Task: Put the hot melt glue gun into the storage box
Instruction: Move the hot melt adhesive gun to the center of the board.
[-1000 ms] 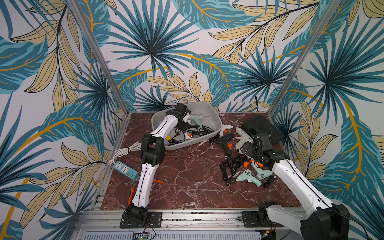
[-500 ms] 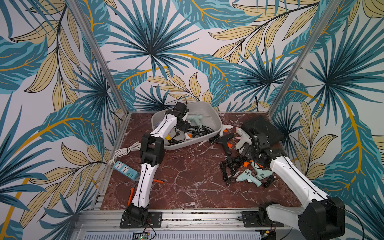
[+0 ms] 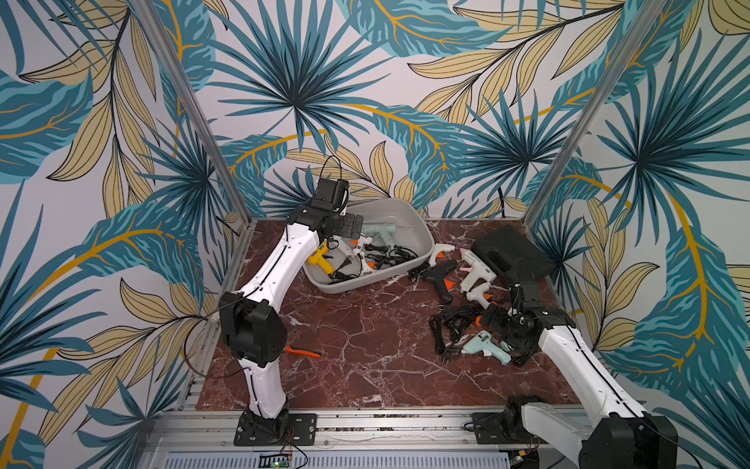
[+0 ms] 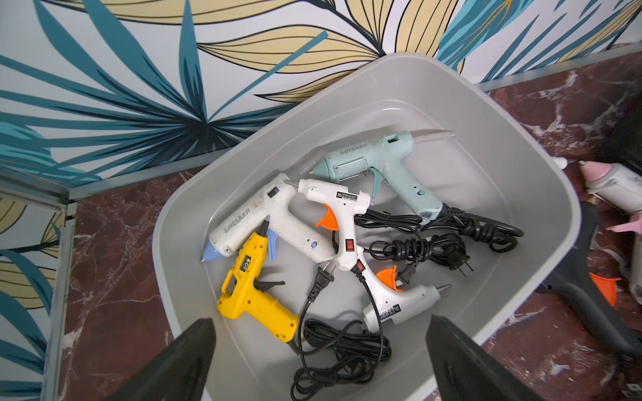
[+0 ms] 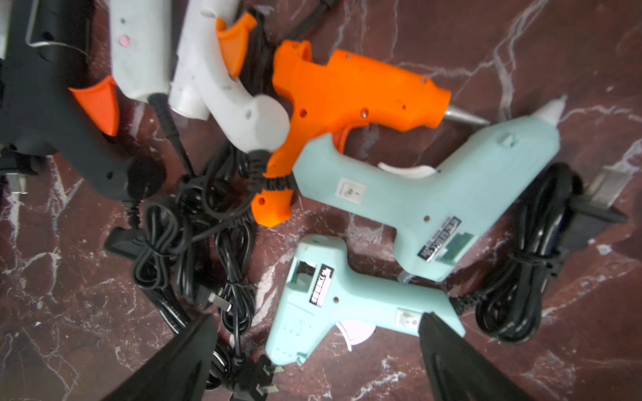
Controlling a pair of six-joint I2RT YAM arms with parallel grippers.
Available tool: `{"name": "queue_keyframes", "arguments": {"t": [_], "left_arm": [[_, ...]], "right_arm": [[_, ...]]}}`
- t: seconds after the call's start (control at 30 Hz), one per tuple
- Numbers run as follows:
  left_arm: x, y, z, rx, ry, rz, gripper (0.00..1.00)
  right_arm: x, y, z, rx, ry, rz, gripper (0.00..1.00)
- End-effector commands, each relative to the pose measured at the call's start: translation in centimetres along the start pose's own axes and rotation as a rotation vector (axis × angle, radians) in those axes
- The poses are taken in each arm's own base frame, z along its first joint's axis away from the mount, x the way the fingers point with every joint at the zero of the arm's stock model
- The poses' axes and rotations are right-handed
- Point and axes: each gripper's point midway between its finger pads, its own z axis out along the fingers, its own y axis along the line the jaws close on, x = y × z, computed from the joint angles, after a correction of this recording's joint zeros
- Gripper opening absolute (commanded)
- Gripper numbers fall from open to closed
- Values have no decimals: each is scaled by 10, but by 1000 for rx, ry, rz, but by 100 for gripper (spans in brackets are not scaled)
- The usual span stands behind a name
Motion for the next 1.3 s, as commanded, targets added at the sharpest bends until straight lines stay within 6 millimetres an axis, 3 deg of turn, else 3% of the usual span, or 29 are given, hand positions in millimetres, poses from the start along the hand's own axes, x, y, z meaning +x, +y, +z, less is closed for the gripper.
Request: {"name": "queue_keyframes", "arguments": {"t": [0.0, 0.1, 0.27, 0.37, 0.6, 0.73, 0.9, 1.27], "left_arm": [[7, -23, -14, 63, -57, -51, 100], [25, -64, -29, 144, -121, 18, 100], [79, -153, -41, 325, -159, 188, 100], [102, -181, -39, 344, -176, 229, 100], [144, -237, -33, 442, -186, 308, 100], [164, -252, -18, 429, -129, 352, 100], [177, -257, -2, 407, -78, 347, 100], [188, -269, 2, 477, -73, 387, 100]], "right_arm": [[16, -11, 10, 14, 65, 29, 98], [17, -24, 16, 59, 62, 77, 100], [13, -43, 18, 109, 30, 150, 99], [12, -47, 25, 93, 42, 165, 99], [21, -23, 48, -57, 123, 205, 94], [26, -13, 54, -120, 144, 223, 92], [34, -1, 55, -165, 164, 229, 90], [61, 24, 50, -179, 197, 165, 89]]}}
